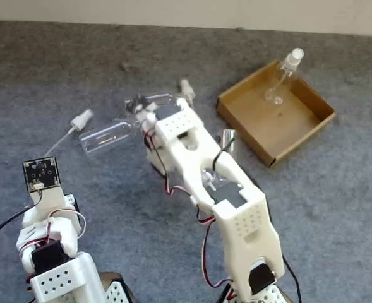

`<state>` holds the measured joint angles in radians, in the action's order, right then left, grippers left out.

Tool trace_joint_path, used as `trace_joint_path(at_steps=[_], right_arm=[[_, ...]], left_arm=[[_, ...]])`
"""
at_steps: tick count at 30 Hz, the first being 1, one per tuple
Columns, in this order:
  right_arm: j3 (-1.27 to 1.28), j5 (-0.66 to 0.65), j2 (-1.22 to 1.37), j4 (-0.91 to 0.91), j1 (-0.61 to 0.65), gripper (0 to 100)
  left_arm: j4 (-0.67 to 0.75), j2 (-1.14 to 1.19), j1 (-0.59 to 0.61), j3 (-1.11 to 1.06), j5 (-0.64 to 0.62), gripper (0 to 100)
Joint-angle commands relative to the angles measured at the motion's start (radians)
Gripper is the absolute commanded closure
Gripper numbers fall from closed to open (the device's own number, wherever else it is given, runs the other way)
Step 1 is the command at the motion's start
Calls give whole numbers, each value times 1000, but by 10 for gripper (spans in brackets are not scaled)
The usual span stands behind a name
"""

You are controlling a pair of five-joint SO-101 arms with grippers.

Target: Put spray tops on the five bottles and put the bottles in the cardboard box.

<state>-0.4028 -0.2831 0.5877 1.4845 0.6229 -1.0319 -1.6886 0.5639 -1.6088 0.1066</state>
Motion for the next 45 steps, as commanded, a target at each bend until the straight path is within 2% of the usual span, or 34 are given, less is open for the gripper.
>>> trace_joint_path(at_steps=[1, 5, 10, 15, 32, 36, 43, 45], right_arm=[[-228, 3, -15, 154, -35, 906], [-435, 2, -13, 285, -44, 906], [-605, 6, -16, 285, -71, 906], [-627, 6, -154, 285, -102, 906], [-143, 8, -967, 275, -150, 906], [19, 8, -1073, 263, -174, 906], [280, 8, -1268, 147, -306, 906], [367, 8, -1345, 122, -331, 906]], left_arm=[[6, -10, -19, 5, 12, 948], [25, -10, -19, 2, 12, 948], [23, -10, -19, 2, 12, 948], [21, -10, -19, 2, 12, 948], [20, -10, -19, 2, 15, 947], [20, -10, -24, 2, 103, 947], [-11, -10, -156, 22, 123, 947], [-48, -10, -199, 51, 178, 947]])
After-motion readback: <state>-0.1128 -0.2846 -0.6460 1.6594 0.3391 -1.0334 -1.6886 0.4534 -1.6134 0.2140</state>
